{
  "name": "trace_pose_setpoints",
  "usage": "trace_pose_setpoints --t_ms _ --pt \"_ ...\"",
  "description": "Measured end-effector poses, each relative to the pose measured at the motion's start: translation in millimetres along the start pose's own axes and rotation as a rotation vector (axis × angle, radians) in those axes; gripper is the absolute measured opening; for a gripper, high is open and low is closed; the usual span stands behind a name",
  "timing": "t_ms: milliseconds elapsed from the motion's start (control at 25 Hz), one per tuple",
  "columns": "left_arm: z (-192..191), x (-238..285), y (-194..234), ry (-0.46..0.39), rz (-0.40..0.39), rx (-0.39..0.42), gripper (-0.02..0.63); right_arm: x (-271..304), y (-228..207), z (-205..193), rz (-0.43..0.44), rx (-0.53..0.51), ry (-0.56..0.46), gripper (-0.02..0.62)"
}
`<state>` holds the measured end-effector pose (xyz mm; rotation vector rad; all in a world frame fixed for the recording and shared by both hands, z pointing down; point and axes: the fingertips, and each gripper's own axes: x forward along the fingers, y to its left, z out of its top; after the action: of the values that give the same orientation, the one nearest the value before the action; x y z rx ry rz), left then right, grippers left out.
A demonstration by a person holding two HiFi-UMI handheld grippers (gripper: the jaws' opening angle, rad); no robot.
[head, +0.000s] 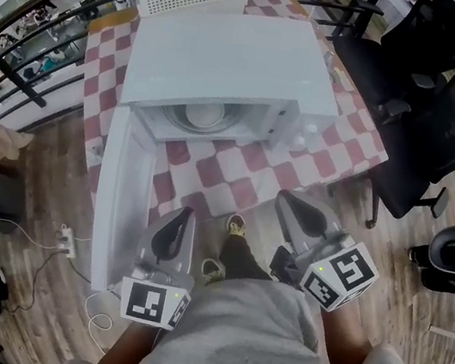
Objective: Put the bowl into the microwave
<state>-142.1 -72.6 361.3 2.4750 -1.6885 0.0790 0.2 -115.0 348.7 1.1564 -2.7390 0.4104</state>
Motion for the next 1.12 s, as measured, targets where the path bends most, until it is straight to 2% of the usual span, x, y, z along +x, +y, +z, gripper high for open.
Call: trace_pose_setpoints --t_ms 280,520,1120 --pt "-8.2 -38.1 -9.4 -0.010 0.003 -0.014 0.011 -28.2 30.7 -18.8 -0.015 -0.013 0.012 -0.003" --pt "-14.9 -58.0 -21.4 0.003 0.009 -0.022 0.011 -48.8 40.4 -28.9 -0.021 -0.011 0.018 -0.003" --pt "-6.5 -60.2 -67.5 0.015 0.035 -0.030 0.011 -89.4 8.2 -27.8 -0.053 -0.021 0.042 -0.002"
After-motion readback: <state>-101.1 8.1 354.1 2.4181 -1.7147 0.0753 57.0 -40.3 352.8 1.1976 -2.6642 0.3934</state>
